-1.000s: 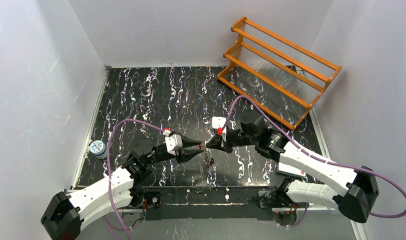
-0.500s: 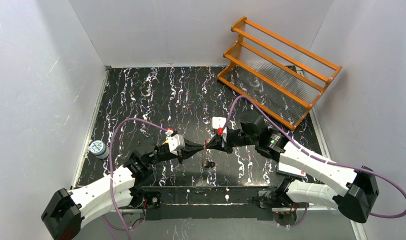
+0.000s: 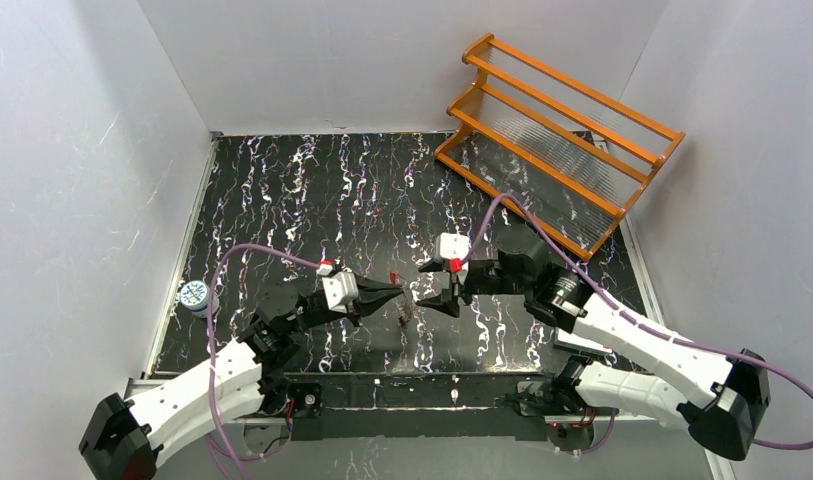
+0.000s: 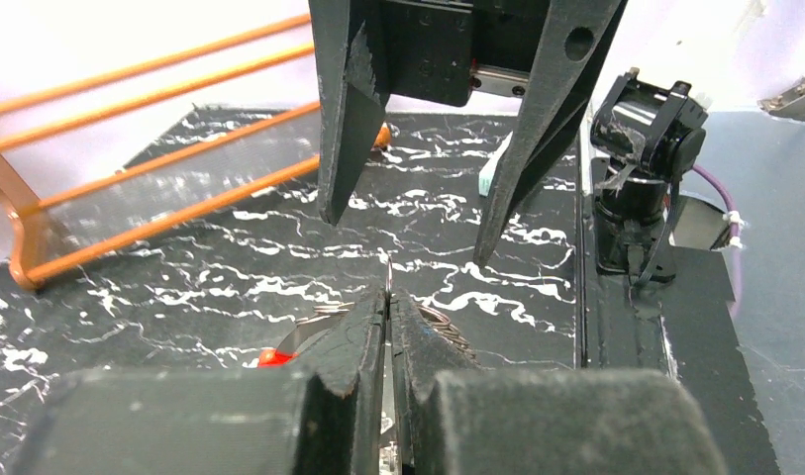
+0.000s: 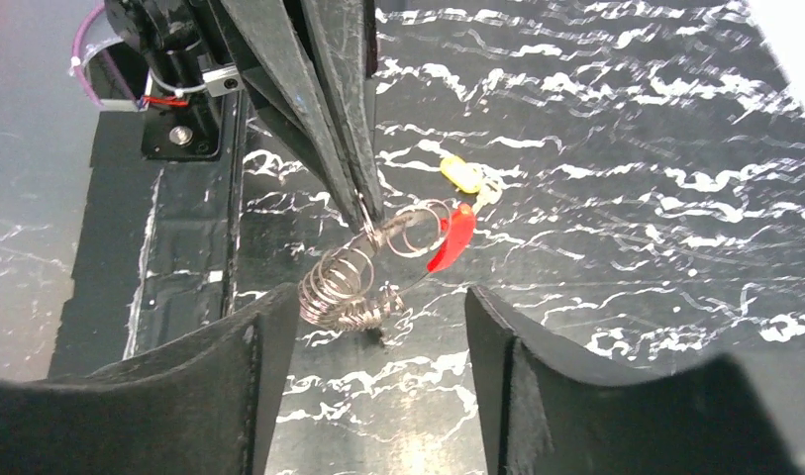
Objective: Put the keys on the keyring
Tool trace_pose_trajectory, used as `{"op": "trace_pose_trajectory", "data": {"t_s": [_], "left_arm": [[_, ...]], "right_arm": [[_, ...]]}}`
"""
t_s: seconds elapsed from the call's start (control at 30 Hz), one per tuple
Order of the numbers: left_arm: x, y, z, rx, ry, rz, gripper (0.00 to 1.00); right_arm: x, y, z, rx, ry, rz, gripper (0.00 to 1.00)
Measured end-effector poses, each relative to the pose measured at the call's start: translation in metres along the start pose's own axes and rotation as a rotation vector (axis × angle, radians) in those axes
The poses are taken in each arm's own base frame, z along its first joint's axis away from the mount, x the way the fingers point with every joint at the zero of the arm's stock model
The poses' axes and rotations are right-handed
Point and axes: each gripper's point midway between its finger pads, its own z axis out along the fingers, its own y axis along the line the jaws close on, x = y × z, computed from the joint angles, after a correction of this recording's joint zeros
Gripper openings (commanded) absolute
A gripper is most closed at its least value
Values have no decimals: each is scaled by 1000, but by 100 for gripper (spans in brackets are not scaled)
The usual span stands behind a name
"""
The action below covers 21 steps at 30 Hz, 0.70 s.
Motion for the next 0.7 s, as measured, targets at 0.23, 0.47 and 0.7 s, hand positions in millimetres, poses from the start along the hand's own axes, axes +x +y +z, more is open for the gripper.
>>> {"op": "trace_pose_trajectory", "data": {"t_s": [0.23, 0.47, 0.7], "left_arm": [[-19, -5, -13, 2, -80, 106, 0], [-24, -11, -26, 1, -134, 224, 0], [-29, -12, -32, -7, -160, 283, 0]], "right_arm": [[-16, 1, -11, 34, -87, -63, 78], [-25, 2, -14, 33, -130, -105, 78], [-27, 5, -13, 15, -143, -115, 78]]}}
